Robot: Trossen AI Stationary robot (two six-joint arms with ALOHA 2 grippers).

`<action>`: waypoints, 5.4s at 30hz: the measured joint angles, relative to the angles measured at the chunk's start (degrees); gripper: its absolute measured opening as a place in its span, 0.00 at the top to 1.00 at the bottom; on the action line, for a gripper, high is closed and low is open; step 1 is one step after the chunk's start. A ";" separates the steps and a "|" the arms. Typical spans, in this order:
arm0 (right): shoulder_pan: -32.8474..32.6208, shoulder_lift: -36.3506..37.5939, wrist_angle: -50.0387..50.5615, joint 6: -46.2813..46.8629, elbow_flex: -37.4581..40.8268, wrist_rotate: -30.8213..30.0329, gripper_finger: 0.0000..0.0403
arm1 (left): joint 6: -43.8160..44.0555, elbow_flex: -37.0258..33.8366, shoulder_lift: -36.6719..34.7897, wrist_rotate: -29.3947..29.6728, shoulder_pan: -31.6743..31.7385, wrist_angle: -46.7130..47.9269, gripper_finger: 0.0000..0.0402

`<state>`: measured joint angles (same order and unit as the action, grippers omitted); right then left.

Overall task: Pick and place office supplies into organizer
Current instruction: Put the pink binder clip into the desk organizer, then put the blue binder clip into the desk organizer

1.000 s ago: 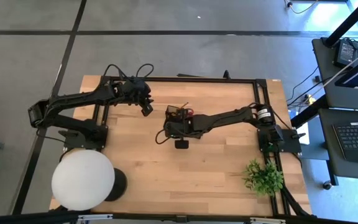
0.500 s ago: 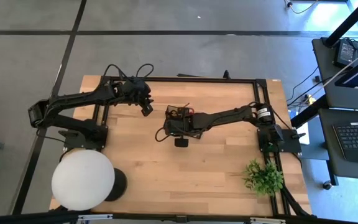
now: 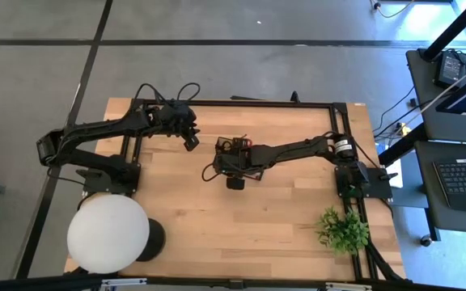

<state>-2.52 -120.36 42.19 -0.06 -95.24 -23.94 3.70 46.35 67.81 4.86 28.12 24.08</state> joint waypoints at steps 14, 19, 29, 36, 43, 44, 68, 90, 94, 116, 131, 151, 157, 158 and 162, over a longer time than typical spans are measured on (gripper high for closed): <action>0.00 0.00 -0.19 -0.19 0.00 4.51 0.43 | 0.00 0.00 0.00 0.00 0.00 0.00 0.69; -0.06 0.00 -0.17 -0.18 0.00 4.68 0.43 | 0.00 0.00 0.00 0.00 0.00 0.00 0.69; -0.04 0.00 -0.03 -1.91 0.02 2.60 0.43 | 0.02 0.00 0.00 0.00 0.00 0.00 0.69; -0.07 0.00 -0.03 -3.63 0.02 2.21 0.43 | 0.02 0.00 0.00 0.00 0.00 0.00 0.69; -0.81 0.00 -0.01 -7.32 0.02 -7.71 0.43 | 0.09 0.00 0.00 0.00 0.00 0.00 0.69; -0.91 0.00 -0.03 -7.69 0.02 -7.98 0.43 | 0.20 0.00 0.00 0.00 0.00 0.00 0.69; 3.17 11.61 10.65 -4.34 -18.11 9.67 0.43 | 0.00 0.00 -0.04 0.00 0.00 1.29 0.69; 19.97 56.60 -28.80 0.10 41.53 13.35 0.43 | 7.29 5.50 1.83 4.87 2.47 2.35 0.69; 22.36 58.56 -31.50 -0.56 43.30 13.29 0.43 | 8.85 12.93 6.42 10.71 3.60 9.59 0.69; 30.95 58.64 -30.96 -15.61 43.30 15.02 0.43 | 42.85 33.97 33.31 13.60 17.45 27.04 0.81; 36.06 58.62 -31.27 -18.39 43.28 15.10 0.43 | 66.16 33.97 38.75 21.84 15.32 9.78 0.81; 42.18 58.58 -32.87 -19.73 43.23 15.10 0.43 | 74.97 33.97 38.75 22.55 15.04 9.50 0.81; 42.18 58.58 -33.92 -19.73 43.23 15.10 0.43 | 80.57 33.97 38.75 20.64 15.04 8.77 0.80; 42.18 58.58 -34.25 -19.73 43.23 15.10 0.43 | 82.15 33.97 38.75 20.66 15.04 8.45 0.80; 42.18 58.58 -35.13 -19.73 43.23 15.10 0.43 | 93.03 33.97 38.74 24.10 15.03 6.98 0.80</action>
<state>39.66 -61.78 7.06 -19.79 -52.01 -8.84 96.74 80.31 106.55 28.96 43.15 31.05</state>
